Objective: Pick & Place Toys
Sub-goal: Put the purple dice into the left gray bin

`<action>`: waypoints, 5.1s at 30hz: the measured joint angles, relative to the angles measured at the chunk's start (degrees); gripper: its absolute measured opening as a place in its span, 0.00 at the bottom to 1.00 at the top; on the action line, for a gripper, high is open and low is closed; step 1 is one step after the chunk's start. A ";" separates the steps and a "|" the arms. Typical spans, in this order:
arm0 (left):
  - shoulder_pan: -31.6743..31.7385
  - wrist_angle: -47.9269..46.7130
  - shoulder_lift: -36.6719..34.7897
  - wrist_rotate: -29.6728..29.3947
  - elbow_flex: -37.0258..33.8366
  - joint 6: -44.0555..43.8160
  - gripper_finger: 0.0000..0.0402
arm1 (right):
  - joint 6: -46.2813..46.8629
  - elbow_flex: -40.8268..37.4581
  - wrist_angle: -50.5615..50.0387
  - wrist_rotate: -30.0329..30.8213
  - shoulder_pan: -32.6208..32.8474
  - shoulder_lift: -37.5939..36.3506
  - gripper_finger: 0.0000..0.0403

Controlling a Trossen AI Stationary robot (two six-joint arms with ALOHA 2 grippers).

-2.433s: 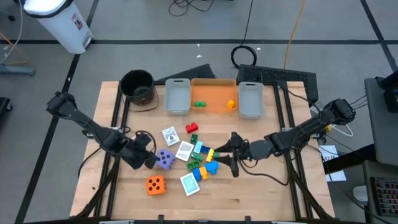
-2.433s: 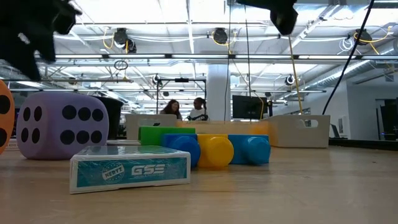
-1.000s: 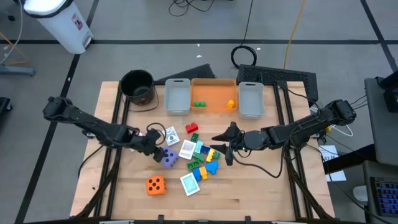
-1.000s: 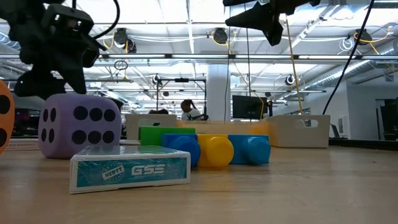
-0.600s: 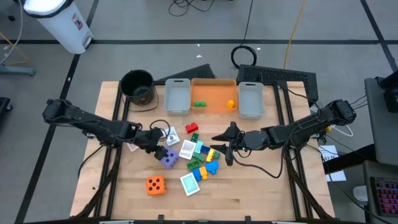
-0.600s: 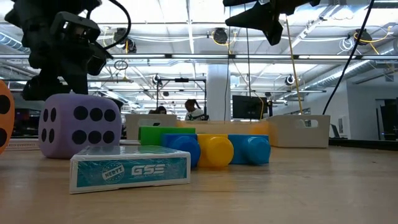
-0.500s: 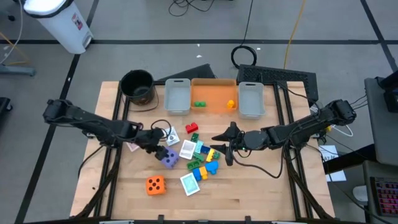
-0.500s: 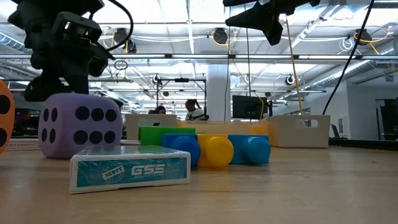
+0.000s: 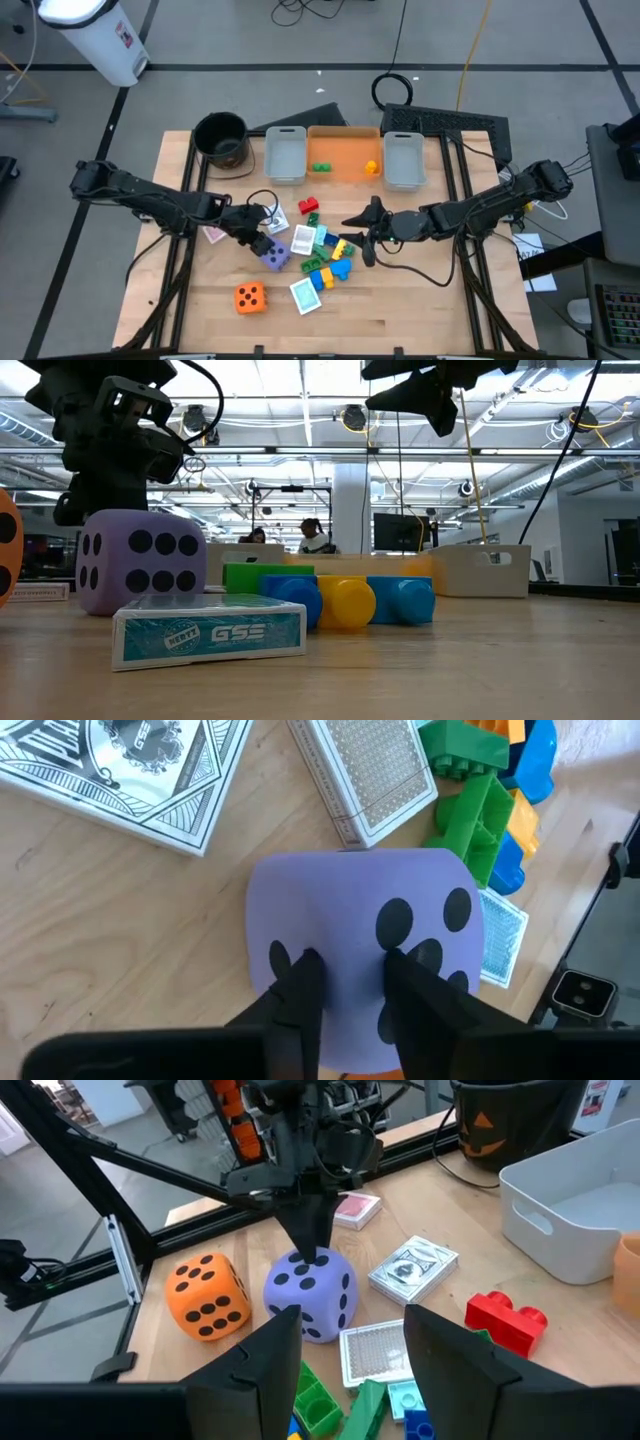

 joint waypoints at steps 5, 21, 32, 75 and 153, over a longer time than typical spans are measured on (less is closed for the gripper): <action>0.02 0.09 0.00 -0.04 -0.02 0.96 0.18 | 0.00 0.00 0.01 0.00 0.00 0.00 0.41; 0.04 0.20 0.00 1.73 -0.07 1.69 0.01 | -1.49 0.00 -0.01 -0.02 0.02 0.00 0.41; 0.02 0.28 -0.20 5.31 -0.13 1.32 0.00 | -1.57 0.00 -0.01 -0.10 0.02 0.00 0.41; 10.06 -1.83 -4.74 6.94 0.81 6.24 0.05 | -3.23 0.00 -0.95 -0.15 0.02 0.00 0.41; -10.83 8.13 -25.73 -19.04 -17.34 -27.44 0.70 | 0.19 0.00 -2.57 -3.45 0.04 -0.02 0.41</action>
